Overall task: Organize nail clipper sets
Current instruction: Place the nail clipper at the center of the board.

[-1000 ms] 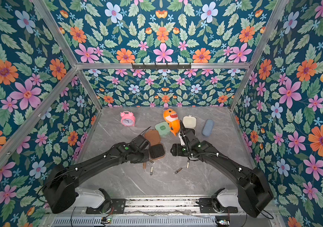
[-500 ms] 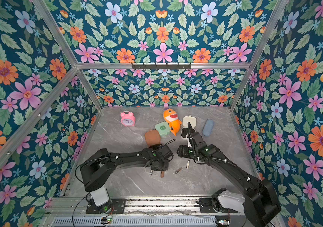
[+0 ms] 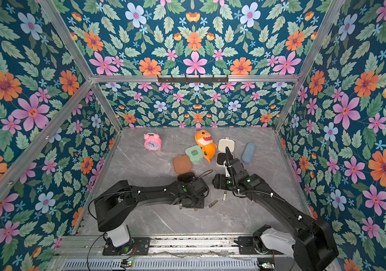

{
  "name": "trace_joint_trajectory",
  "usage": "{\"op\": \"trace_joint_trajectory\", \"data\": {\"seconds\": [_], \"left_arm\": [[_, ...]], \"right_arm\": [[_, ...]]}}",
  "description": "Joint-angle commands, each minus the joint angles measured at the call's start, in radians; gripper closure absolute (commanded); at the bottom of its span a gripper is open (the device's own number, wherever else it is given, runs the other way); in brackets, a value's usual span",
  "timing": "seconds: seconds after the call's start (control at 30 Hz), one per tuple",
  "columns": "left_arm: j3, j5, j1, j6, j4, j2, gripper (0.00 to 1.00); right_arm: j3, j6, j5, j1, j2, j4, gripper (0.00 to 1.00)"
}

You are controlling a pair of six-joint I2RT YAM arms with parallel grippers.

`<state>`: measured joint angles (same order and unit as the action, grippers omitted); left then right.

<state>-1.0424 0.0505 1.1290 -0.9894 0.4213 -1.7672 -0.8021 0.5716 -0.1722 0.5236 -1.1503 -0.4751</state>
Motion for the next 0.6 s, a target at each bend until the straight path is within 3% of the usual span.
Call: {"op": "trace_joint_trajectory", "data": {"seconds": [0.0,0.27,0.4,0.57], "left_arm": [[0.012,0.025,0.014,-0.023,0.026,0.013,0.45],[0.002,0.095,0.02,-0.048,-0.196,0.013,0.45],[-0.032,0.043,0.018,-0.034,-0.122,0.041,0.45],[0.001,-0.033,-0.022,-0.013,-0.024,0.174,0.45]], "right_arm": [[0.008,0.013,0.007,0.0,0.011,-0.009,0.21],[0.011,0.016,0.016,0.001,0.039,-0.033,0.22],[-0.002,0.014,0.019,0.0,0.046,-0.055,0.25],[-0.028,0.001,0.011,0.001,0.016,-0.078,0.32]]}}
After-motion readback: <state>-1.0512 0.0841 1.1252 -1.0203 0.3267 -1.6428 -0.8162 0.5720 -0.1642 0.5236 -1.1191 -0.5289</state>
